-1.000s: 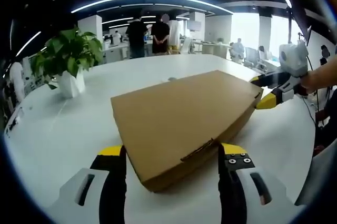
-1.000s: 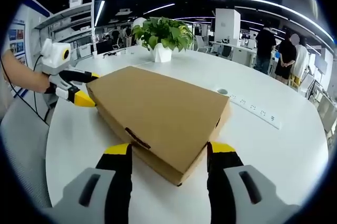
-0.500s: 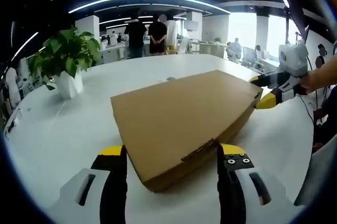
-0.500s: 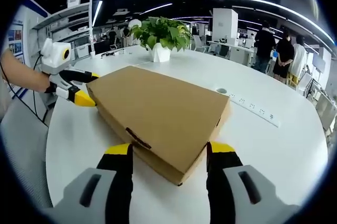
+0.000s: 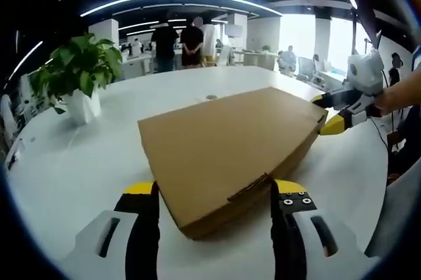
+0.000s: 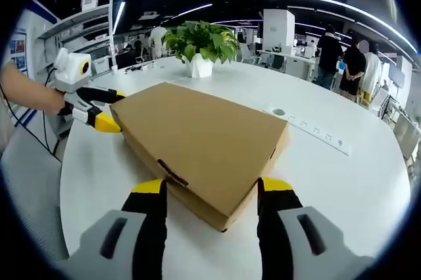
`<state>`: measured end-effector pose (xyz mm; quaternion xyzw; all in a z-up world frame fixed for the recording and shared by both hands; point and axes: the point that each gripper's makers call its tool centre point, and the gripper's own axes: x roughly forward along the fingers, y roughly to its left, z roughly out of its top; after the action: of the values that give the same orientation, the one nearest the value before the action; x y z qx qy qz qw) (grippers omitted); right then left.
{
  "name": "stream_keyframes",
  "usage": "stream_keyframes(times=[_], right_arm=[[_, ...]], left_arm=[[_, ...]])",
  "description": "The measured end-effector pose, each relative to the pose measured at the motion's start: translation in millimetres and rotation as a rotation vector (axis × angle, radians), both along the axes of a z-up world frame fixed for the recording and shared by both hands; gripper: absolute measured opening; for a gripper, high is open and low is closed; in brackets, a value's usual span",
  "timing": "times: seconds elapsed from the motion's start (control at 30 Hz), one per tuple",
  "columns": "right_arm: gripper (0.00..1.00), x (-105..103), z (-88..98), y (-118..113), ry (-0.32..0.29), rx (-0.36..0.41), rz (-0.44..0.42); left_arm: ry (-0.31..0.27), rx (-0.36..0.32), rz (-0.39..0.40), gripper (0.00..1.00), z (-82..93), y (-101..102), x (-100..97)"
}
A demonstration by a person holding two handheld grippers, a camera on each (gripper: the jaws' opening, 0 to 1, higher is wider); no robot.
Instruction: Operate the shoe box by opening the lid, removing the specified soft item, and placing it in the target area until the item is outside and the box remains undamaged.
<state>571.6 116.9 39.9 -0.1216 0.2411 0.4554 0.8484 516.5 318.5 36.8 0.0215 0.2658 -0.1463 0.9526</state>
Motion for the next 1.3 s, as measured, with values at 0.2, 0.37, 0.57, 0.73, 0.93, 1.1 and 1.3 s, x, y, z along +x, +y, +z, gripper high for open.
stream_keyframes(times=[0.2, 0.37, 0.57, 0.73, 0.93, 1.1, 1.3], right_arm=[[0.49, -7, 0.1, 2, 0.003, -0.003, -0.002], [0.48, -14, 0.1, 5, 0.005, -0.012, -0.003], [0.46, -27, 0.3, 9, 0.008, -0.015, 0.006], [0.45, -35, 0.1, 13, 0.006, -0.017, 0.007], [0.44, -45, -0.8, 17, -0.007, -0.033, 0.015], [0.43, -54, -0.4, 20, -0.008, -0.025, 0.008], [0.42, -64, 0.2, 26, -0.003, -0.02, 0.011]], left_arm=[[0.004, 0.001, -0.021, 0.69, -0.6, 5, -1.6], [0.015, 0.003, -0.044, 0.69, -1.2, 10, -4.3], [0.022, 0.005, -0.074, 0.69, -1.3, 18, -10.0], [0.023, 0.005, -0.09, 0.69, -1.8, 23, -15.2], [0.032, 0.005, -0.117, 0.68, 0.8, 27, -22.9], [0.041, 0.007, -0.137, 0.68, 3.8, 28, -30.6], [0.05, 0.009, -0.152, 0.68, 5.9, 32, -39.8]])
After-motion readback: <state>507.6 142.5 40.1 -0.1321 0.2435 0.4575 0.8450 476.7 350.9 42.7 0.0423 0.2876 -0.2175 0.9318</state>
